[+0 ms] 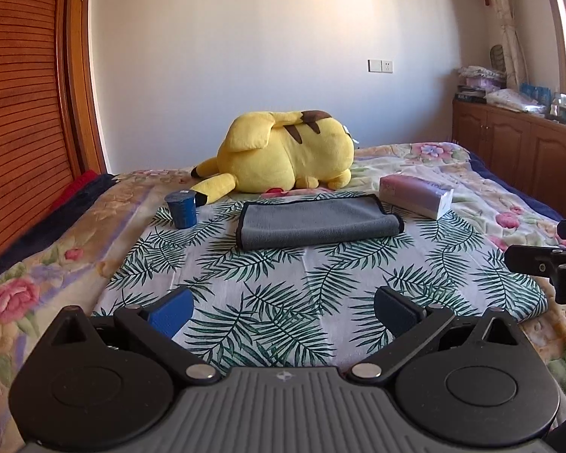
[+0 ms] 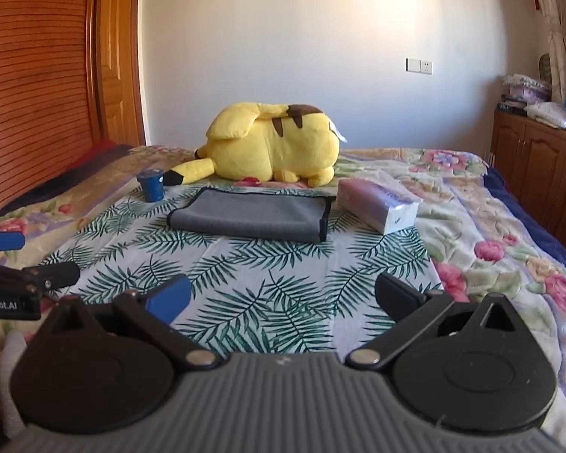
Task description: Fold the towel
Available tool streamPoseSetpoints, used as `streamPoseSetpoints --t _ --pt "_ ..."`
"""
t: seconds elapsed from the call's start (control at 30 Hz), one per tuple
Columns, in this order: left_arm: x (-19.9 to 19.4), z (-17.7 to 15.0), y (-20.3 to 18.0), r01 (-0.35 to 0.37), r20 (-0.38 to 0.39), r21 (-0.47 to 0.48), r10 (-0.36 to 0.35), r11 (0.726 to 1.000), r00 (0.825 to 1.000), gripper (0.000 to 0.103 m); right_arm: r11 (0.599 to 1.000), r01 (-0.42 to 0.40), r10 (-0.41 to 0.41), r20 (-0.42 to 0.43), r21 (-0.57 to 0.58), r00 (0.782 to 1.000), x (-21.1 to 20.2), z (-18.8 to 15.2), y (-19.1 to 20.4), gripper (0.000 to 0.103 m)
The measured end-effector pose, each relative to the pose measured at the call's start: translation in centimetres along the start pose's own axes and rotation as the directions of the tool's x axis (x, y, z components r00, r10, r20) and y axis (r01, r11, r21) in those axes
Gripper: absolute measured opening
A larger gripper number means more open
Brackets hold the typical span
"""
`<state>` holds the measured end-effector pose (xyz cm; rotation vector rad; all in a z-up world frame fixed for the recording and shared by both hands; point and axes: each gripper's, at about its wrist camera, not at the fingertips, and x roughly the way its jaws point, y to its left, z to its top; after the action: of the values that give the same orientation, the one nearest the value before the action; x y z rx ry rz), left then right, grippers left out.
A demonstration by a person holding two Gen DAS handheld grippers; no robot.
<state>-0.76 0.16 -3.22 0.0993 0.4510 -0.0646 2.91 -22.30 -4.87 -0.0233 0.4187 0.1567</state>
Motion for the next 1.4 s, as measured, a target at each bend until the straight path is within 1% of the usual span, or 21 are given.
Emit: streamPoseSetpoints --t 0.43,0.87,1.13,1.4 --pt "-0.7 0.4 0.2 -0.004 0.042 -0.025 0.006 1.0 0.999 0.087 1.0 0.023 -0.024 0.033 0.017 0.999 -0.2 0.1 -0.3 0.103" --pt "-1.3 0.6 0.3 -0.017 0.084 -0.017 0.018 1.0 0.996 0.087 0.999 0.038 -0.041 0.072 0.035 0.997 -0.7 0.0 -0.7 0.103" --pt "-1.5 0.8 0.2 -0.022 0.106 -0.009 0.023 1.0 0.994 0.087 0.997 0.052 -0.057 0.112 0.051 0.992 -1.3 0.0 -1.0 0.103" --pt "-1.5 0.7 0.2 -0.023 0.107 -0.004 0.023 1.0 0.994 0.087 0.997 0.058 -0.065 0.12 0.054 0.991 -1.4 0.1 -1.1 0.103"
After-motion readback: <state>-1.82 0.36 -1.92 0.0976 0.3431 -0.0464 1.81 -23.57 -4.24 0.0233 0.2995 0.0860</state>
